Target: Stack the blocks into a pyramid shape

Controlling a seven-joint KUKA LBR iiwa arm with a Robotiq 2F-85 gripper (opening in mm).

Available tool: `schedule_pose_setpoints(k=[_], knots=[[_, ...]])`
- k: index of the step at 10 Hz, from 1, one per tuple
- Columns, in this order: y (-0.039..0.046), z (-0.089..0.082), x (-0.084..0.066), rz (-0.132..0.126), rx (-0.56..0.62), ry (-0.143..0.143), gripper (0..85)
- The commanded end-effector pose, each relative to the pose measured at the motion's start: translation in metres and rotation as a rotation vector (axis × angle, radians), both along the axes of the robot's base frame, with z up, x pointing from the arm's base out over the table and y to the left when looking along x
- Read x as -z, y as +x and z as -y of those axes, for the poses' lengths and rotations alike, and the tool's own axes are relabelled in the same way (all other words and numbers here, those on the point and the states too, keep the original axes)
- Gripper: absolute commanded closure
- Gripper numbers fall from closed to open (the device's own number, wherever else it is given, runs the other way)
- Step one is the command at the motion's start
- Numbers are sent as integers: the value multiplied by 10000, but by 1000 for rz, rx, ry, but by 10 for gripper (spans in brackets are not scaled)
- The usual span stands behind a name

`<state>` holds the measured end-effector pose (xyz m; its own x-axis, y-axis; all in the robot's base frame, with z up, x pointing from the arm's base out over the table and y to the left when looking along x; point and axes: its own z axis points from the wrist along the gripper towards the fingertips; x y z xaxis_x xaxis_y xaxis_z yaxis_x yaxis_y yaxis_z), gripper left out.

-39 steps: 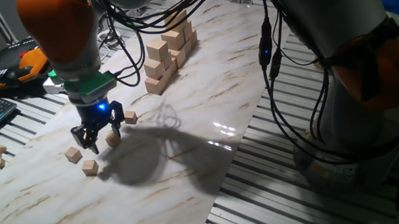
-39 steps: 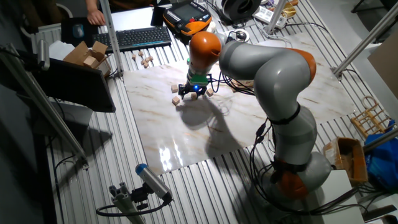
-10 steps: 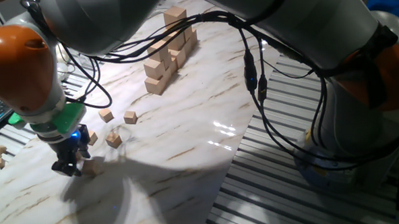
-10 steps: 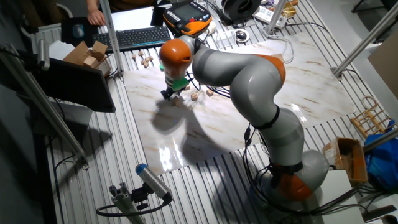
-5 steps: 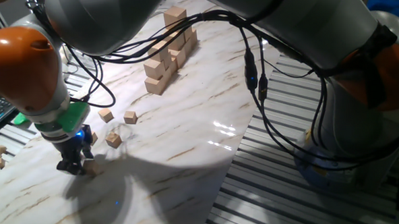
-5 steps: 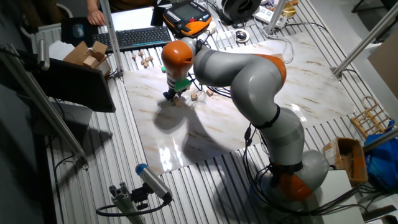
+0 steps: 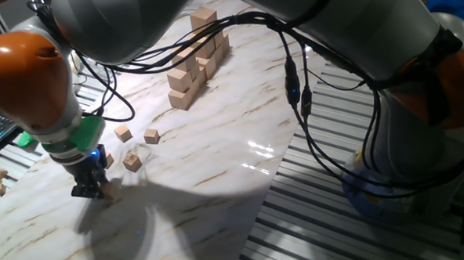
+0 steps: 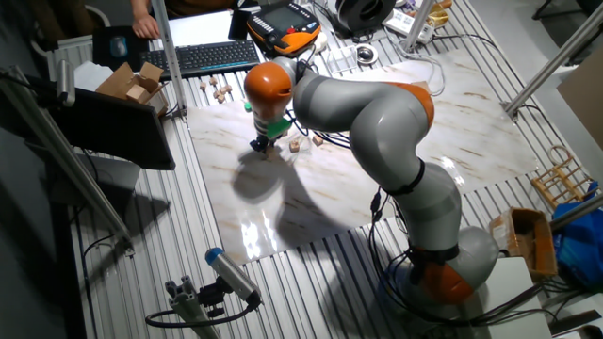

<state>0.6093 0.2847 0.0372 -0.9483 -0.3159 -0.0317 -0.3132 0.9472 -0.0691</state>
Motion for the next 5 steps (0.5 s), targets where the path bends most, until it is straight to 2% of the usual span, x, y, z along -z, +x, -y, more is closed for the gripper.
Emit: schedule_pose_setpoints(k=[1,5], knots=[[-6,28,9,6,-12,-9,850],[-36,285,-3,12,-76,-12,850]])
